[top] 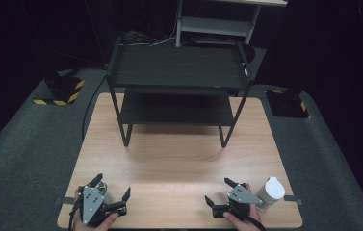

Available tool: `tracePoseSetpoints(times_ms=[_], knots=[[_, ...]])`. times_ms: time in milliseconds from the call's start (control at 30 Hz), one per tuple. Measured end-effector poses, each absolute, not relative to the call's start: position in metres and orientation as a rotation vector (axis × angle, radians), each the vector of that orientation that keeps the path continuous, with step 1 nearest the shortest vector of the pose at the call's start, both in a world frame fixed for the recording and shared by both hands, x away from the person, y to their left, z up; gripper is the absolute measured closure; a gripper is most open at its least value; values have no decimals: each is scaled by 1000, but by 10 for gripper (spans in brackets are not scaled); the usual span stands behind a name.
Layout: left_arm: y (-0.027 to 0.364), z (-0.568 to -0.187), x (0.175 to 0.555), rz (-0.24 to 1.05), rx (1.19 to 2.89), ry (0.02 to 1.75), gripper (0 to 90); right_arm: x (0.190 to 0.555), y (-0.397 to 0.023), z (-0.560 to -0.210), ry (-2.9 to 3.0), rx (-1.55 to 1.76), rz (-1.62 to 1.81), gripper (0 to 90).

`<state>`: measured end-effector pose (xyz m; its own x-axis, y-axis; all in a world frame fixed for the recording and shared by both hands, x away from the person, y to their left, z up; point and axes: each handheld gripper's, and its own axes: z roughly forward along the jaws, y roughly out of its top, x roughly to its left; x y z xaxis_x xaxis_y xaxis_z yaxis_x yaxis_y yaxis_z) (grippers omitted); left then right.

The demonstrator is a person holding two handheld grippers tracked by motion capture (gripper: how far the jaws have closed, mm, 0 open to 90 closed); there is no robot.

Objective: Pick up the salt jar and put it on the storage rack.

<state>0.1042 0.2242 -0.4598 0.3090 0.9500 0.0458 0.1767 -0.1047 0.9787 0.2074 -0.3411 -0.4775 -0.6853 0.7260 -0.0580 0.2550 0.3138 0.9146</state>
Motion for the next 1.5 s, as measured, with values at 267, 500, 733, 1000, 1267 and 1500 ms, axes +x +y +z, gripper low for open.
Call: tracePoseSetpoints(times_ms=[267,500,733,1000,1267,1500], knots=[[242,-466,94,974,1524,1128,7,207,-340,-477,2121,862,1344,4],[250,-472,93,953,1524,1159,8,207,-340,-477,2124,858,1342,4],[252,-478,99,924,1543,1175,65,207,-340,-477,2124,855,1341,4],[257,-487,100,892,1533,1156,174,207,-339,-477,2126,850,1336,4],[260,-492,98,909,1515,1157,265,207,-340,-477,2126,849,1337,4],[262,-494,97,914,1506,1158,339,207,-340,-477,2124,853,1340,4]])
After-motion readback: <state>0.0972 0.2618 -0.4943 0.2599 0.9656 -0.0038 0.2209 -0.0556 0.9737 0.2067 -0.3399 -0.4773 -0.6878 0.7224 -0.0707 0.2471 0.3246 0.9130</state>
